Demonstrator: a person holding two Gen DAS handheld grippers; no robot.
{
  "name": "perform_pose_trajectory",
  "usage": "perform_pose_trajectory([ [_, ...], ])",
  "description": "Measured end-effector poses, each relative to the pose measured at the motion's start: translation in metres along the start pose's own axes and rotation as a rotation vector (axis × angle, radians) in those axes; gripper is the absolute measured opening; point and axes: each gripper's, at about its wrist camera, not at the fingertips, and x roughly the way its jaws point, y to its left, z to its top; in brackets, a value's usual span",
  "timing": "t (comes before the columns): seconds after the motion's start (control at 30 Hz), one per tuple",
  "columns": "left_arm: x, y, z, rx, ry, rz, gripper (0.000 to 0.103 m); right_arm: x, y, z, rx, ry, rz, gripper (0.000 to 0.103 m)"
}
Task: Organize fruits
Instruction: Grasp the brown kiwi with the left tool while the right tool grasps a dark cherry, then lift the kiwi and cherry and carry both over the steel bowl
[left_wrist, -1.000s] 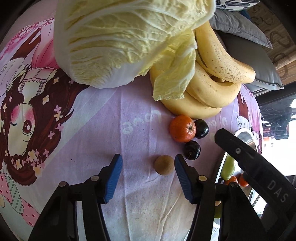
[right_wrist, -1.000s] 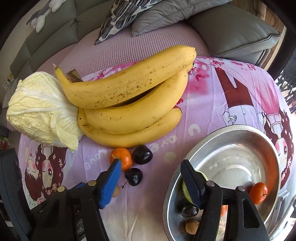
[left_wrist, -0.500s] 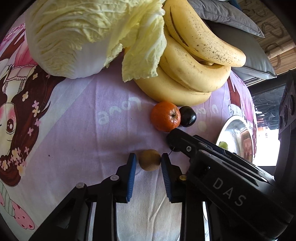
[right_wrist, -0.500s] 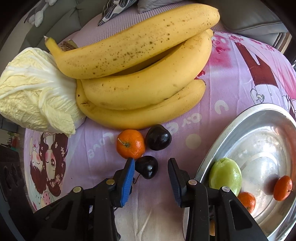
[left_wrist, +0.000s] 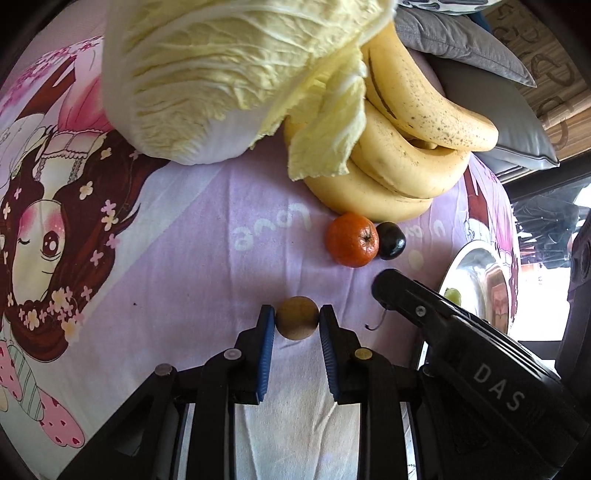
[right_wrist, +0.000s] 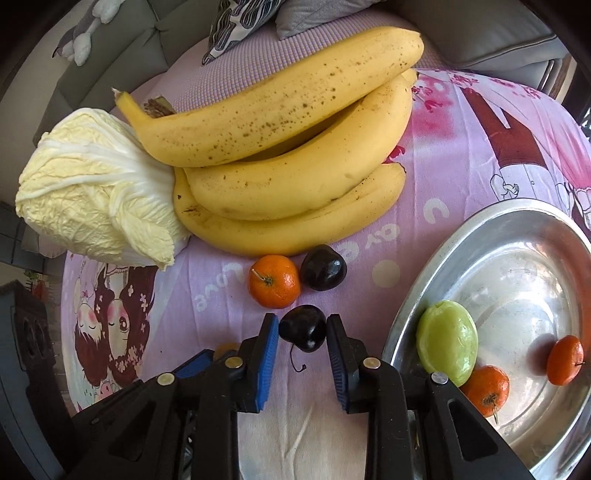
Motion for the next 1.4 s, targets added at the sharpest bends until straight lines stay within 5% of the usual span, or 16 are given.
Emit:
perform_pose_trajectory([
  [0.43, -0.014, 0.011, -0.013, -0.11, -0.025, 0.01, 0.026, -0.024, -0.004, -0.036, 0.006, -0.016, 0.0, 0.029],
  [0.93, -0.041, -0.023, -0.01, -0.093, -0.037, -0.03, 0.026, -0.045, 0.002, -0.035, -0.036, -0.054, -0.014, 0.029],
  [1.4, -0.012, -0.074, -0.024, -0.026, -0.016, -0.013, 0.026, -0.07, -0.052, -0.026, 0.06, -0.093, -0.079, 0.029],
])
